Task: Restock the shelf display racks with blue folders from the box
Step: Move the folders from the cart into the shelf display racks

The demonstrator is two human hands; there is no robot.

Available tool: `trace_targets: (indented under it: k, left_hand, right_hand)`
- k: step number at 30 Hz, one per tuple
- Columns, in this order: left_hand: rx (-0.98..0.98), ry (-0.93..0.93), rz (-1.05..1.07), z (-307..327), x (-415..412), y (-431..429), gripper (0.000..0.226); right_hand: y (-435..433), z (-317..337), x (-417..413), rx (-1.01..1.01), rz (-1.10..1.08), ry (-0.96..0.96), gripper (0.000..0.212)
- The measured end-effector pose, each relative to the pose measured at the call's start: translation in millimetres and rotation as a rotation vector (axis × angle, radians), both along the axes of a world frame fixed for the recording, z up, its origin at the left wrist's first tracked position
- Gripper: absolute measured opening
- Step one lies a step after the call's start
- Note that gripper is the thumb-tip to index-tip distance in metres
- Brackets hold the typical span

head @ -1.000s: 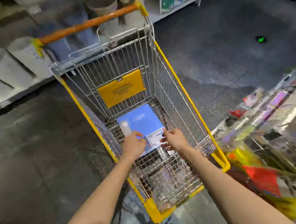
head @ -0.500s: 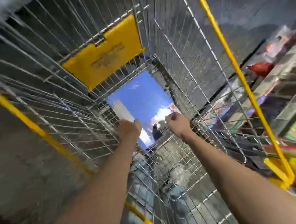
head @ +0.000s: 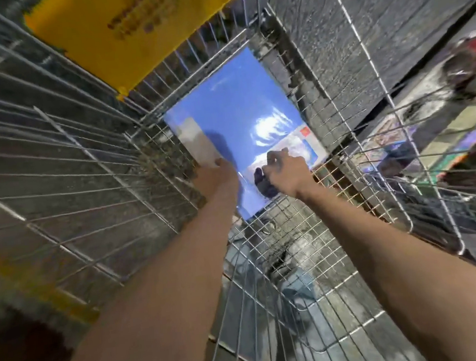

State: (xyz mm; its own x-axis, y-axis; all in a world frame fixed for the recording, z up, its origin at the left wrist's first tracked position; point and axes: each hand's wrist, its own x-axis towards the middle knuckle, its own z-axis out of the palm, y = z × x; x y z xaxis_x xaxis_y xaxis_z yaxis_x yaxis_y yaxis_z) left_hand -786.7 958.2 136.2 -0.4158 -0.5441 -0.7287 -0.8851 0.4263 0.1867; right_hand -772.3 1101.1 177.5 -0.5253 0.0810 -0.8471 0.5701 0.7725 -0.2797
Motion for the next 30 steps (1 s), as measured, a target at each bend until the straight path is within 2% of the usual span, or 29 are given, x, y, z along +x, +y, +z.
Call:
trace_targets:
  k: [4, 7, 10, 14, 18, 20, 23, 27, 30]
  left_hand:
    - [0.048, -0.008, 0.039, -0.8, 0.1, 0.8, 0.057]
    - [0.137, -0.011, 0.211, -3.9, -2.6, -8.2, 0.064]
    - [0.224, 0.051, 0.209, 13.8, -6.1, -6.0, 0.066]
    - [0.360, 0.243, 0.120, 66.9, -16.0, 13.9, 0.047]
    - [0.648, 0.427, 0.192, 124.0, -24.3, 45.1, 0.020]
    - [0.664, 0.478, 0.117, 145.6, -25.8, 54.8, 0.011]
    - [0.708, 0.558, -0.005, 175.3, -20.4, 61.6, 0.011]
    - [0.768, 0.572, -0.050, 211.8, -10.8, 64.4, 0.020]
    - [0.834, 0.606, -0.095, 231.5, -0.3, 65.9, 0.042]
  right_hand:
    - [1.5, 0.5, -0.7, -0.027, -0.026, -0.022, 0.065]
    - [6.0, 5.0, -1.2, -0.097, -0.058, -0.053, 0.053]
    - [14.5, 19.3, -3.0, -0.110, -0.125, -0.009, 0.045]
    - [19.3, 59.5, -17.1, -0.116, -0.180, 0.132, 0.042]
    - [27.0, 106.1, -35.6, -0.263, -0.194, 0.226, 0.046]
    - [29.3, 123.4, -41.8, -0.350, -0.299, 0.268, 0.051]
    - [32.9, 149.8, -45.9, -0.465, -0.422, 0.349, 0.053]
    - [38.6, 181.9, -41.1, -0.582, -0.508, 0.430, 0.061]
    - [41.3, 201.9, -27.3, -0.642, -0.533, 0.468, 0.065]
